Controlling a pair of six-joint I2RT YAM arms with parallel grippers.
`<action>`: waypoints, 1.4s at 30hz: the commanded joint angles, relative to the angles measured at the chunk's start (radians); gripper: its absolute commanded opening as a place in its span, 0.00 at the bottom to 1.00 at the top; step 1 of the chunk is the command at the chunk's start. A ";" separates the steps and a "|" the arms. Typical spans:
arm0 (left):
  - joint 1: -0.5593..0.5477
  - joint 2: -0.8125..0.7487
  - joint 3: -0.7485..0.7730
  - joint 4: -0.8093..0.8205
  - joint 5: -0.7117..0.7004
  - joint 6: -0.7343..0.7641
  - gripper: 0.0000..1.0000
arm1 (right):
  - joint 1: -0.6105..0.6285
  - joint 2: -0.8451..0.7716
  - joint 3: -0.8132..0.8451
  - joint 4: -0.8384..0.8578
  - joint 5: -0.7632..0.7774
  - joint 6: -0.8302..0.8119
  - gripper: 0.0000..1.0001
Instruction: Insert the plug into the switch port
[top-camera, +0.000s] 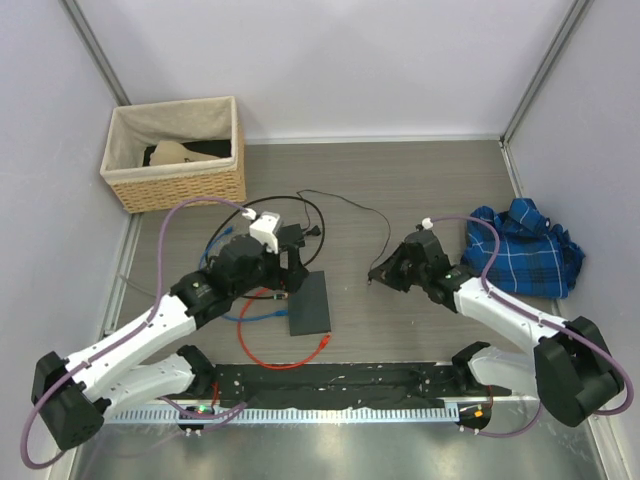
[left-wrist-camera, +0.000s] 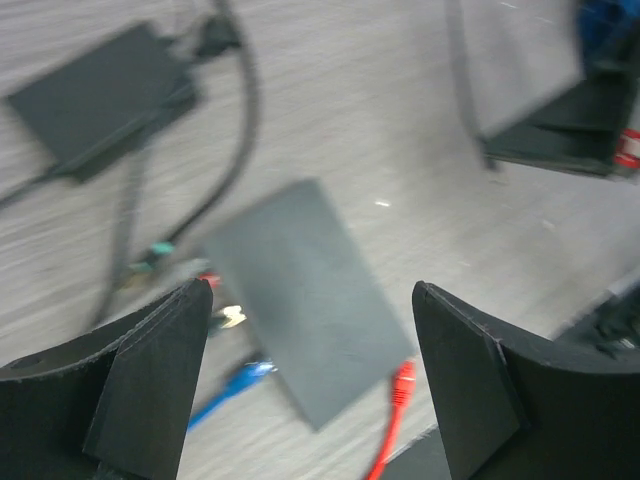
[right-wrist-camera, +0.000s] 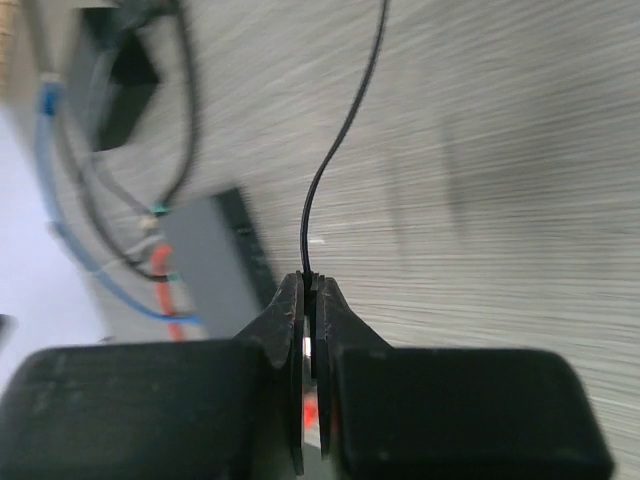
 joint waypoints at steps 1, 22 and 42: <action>-0.127 0.040 -0.034 0.215 -0.091 -0.089 0.84 | 0.067 -0.013 -0.021 0.257 0.056 0.227 0.01; -0.312 0.363 0.023 0.425 -0.200 -0.125 0.62 | 0.265 0.013 -0.027 0.273 0.228 0.385 0.01; -0.346 0.461 0.034 0.523 -0.345 -0.132 0.41 | 0.322 -0.061 -0.058 0.259 0.263 0.436 0.01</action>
